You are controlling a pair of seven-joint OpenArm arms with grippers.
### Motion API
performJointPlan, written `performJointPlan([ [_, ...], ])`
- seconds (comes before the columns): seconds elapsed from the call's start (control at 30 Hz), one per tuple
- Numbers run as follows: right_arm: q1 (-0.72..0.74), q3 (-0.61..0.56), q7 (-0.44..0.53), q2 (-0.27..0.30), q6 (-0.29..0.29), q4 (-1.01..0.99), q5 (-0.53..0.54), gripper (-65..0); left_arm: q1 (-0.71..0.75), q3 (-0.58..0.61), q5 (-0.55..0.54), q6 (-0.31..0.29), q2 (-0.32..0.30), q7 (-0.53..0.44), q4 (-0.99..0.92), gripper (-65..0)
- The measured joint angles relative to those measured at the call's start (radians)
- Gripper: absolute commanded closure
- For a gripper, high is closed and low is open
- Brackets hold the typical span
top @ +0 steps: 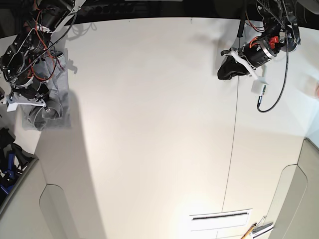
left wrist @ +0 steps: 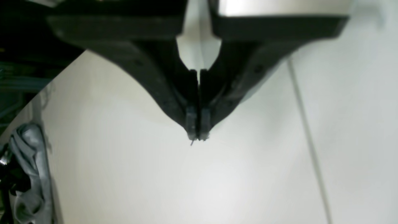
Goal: Fold the T-shirt properly
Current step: 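Drag the folded bundle with the right gripper to the table edge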
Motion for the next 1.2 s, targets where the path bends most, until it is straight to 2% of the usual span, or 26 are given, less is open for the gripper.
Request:
performJointPlan([
  [0.33, 0.050, 0.001, -0.002, -0.003, -0.043, 0.028, -0.015, 0.0, 0.000, 0.000, -0.007, 0.000, 0.000, 0.000, 0.000, 0.0],
  [0.53, 0.098, 0.007, -0.010, -0.003, -0.055, 0.171, -0.052, 0.0, 0.000, 0.000, -0.007, 0.000, 0.000, 0.000, 0.000, 0.0],
  [0.7, 0.113, -0.007, -0.032, -0.003, 0.025, 0.330, -0.003, 0.0, 0.000, 0.000, -0.007, 0.000, 0.000, -0.013, 0.000, 0.0],
  [0.83, 0.066, -0.043, -0.081, 0.010, 0.156, 0.460, 0.089, 0.0, 0.003, -0.007, -0.060, 0.000, -0.005, 0.012, 0.023, 0.0],
  [0.97, -0.098, -0.116, -0.117, 0.032, 0.237, 0.605, 0.169, 0.0, 0.006, -0.071, -0.107, 0.000, -0.005, 0.072, 0.127, 0.0],
  [1.07, -0.241, -0.151, -0.148, 0.043, 0.296, 0.715, 0.212, 0.0, 0.038, -0.143, -0.134, 0.000, -0.008, 0.074, 0.221, 0.0],
  [1.2, -0.404, -0.161, -0.193, 0.077, 0.314, 0.797, 0.258, 0.0, 0.134, -0.215, -0.167, -0.001, -0.009, 0.083, 0.301, 0.0],
])
